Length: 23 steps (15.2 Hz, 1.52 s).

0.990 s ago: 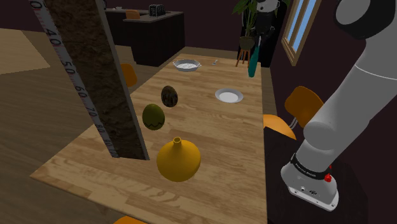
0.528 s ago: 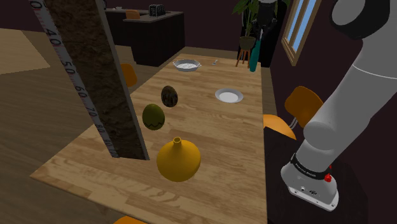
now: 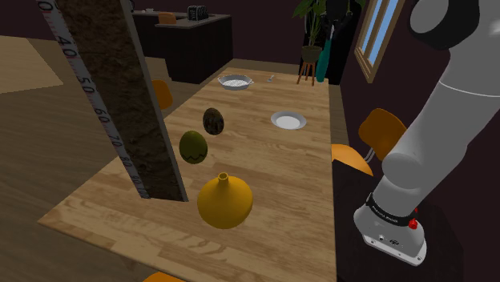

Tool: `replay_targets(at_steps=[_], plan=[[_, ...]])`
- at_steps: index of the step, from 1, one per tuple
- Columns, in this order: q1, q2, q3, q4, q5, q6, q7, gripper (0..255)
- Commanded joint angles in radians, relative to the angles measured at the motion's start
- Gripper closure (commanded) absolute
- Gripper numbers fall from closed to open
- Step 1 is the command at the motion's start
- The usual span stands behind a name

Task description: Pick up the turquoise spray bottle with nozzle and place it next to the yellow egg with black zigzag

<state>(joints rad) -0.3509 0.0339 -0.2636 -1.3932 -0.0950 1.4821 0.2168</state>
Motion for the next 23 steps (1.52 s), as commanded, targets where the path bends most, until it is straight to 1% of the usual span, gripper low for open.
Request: replay_targets(at_steps=[1,8,11,15,19,23], plan=[[-0.002,0.019,-0.001,0.052,0.005,-0.034,-0.005,255],[-0.013,0.088,-0.009,0.238,0.023,-0.152,-0.027,255],[0.039,0.012,0.028,0.128,-0.003,-0.122,0.055,255],[0.095,-0.064,0.081,0.017,-0.024,-0.097,0.163,255],[0.143,-0.116,0.137,-0.063,-0.032,-0.081,0.268,255],[0.187,-0.147,0.194,-0.118,-0.031,-0.07,0.371,255]])
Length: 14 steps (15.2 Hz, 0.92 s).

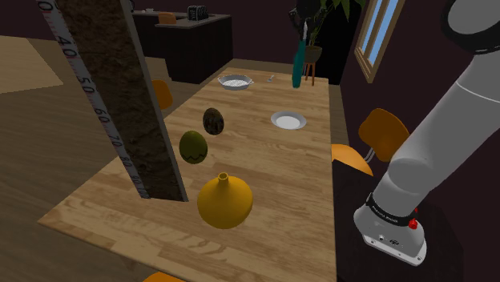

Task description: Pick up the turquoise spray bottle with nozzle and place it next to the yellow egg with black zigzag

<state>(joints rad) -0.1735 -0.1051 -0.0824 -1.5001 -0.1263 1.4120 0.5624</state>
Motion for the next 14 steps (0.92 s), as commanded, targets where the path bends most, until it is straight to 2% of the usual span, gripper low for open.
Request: replay_targets(at_steps=[1,7,14], plan=[[0.021,-0.013,0.027,-0.021,0.001,0.002,0.051,255],[0.084,-0.019,0.111,-0.055,0.012,0.013,0.202,255],[0.159,0.024,0.207,-0.037,0.021,0.018,0.376,255]])
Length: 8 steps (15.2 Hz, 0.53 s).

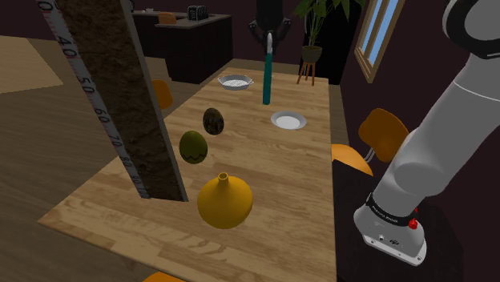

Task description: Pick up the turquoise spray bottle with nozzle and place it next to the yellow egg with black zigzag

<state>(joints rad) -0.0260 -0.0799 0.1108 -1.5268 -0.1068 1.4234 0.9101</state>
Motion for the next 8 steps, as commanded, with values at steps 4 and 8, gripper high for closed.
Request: replay_targets(at_steps=[4,8], plan=[[0.056,0.048,0.067,0.03,0.0,0.005,0.127,255],[0.105,0.116,0.118,0.092,-0.009,-0.002,0.224,255]])
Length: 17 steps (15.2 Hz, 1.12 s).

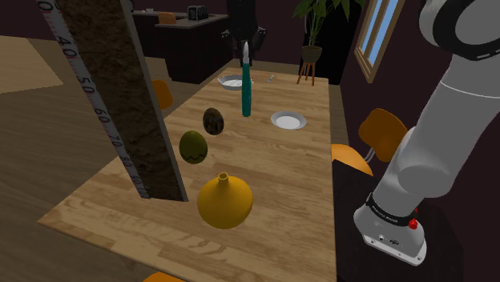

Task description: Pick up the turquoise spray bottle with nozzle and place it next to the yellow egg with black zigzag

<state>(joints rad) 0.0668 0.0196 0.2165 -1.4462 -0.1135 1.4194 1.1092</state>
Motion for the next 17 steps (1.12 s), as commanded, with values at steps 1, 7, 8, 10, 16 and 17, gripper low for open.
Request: replay_targets(at_steps=[1,7,8,10,16,17], plan=[[0.025,0.036,0.024,0.031,-0.007,-0.001,0.049,255],[0.117,0.184,0.085,0.191,-0.046,-0.035,0.19,255],[0.136,0.213,0.094,0.226,-0.055,-0.044,0.213,255],[0.176,0.279,0.108,0.306,-0.076,-0.067,0.255,255],[0.198,0.304,0.116,0.277,-0.082,-0.017,0.292,255],[0.195,0.297,0.116,0.253,-0.08,0.0,0.293,255]])
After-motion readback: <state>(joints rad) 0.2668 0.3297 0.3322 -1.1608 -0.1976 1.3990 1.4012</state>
